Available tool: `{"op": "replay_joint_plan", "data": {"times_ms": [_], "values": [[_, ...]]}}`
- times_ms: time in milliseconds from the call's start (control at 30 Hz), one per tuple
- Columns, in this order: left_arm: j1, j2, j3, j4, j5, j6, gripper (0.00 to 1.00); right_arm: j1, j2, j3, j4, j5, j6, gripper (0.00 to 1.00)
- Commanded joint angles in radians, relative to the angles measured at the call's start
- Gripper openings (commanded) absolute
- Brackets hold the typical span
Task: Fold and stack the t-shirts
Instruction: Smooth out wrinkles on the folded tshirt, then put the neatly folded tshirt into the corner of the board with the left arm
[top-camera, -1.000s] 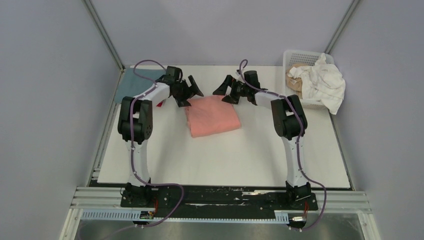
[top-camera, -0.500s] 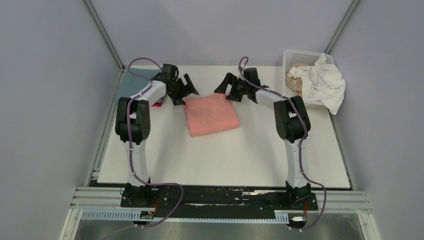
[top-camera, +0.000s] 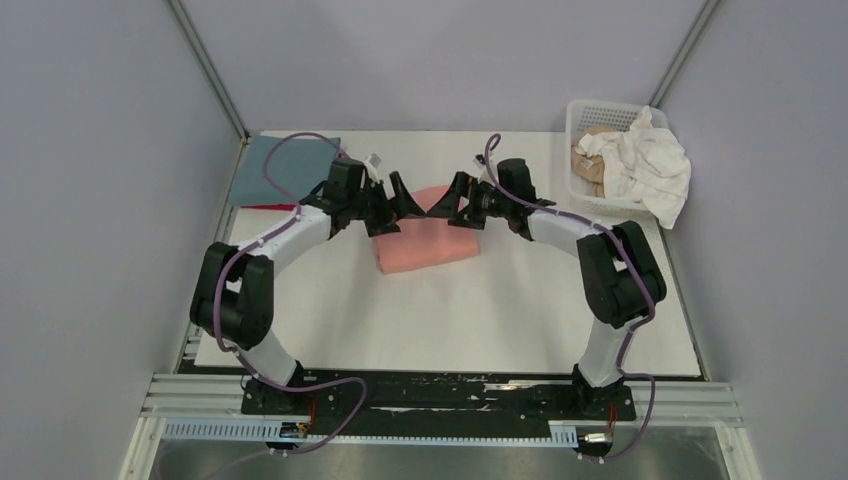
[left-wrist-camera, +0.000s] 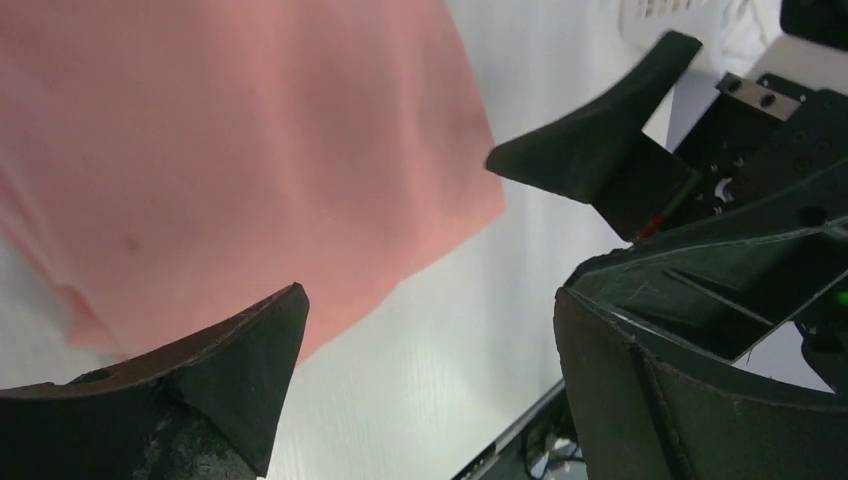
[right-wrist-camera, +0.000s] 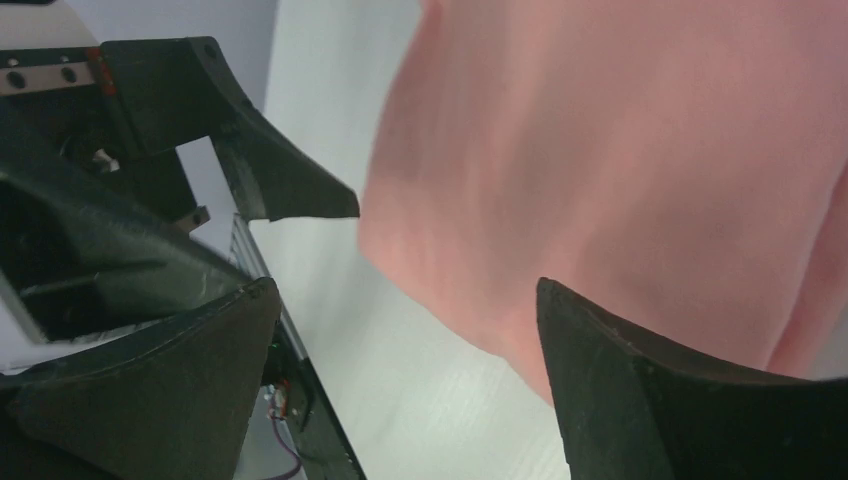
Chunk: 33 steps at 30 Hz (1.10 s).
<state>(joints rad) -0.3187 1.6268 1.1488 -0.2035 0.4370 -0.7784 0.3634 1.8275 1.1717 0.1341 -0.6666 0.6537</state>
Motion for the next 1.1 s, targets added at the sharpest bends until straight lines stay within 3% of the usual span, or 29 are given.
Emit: {"op": "replay_joint_plan", "data": {"times_ms": [0,133,267,567,700,1067], "values": [[-0.043,0.075,-0.093,0.132,0.108,-0.055,1.00,0.006,0.074,-0.076,0.101,-0.049,0.055,1.00],[-0.044,0.112,-0.157,0.105,0.056,-0.024,1.00,-0.022,0.141,-0.140,0.093,-0.014,0.064,1.00],[-0.033,0.096,-0.251,0.080,-0.040,-0.004,1.00,-0.051,0.111,-0.215,0.052,0.071,0.011,1.00],[-0.029,-0.140,-0.293,-0.014,-0.160,0.057,1.00,-0.071,-0.218,-0.266,-0.114,0.219,-0.135,1.00],[-0.020,-0.236,-0.282,-0.049,-0.338,0.032,1.00,-0.079,-0.373,-0.316,-0.181,0.376,-0.157,1.00],[0.038,0.141,0.029,-0.203,-0.375,0.064,1.00,-0.099,-0.578,-0.371,-0.313,0.709,-0.182,1.00]]}}
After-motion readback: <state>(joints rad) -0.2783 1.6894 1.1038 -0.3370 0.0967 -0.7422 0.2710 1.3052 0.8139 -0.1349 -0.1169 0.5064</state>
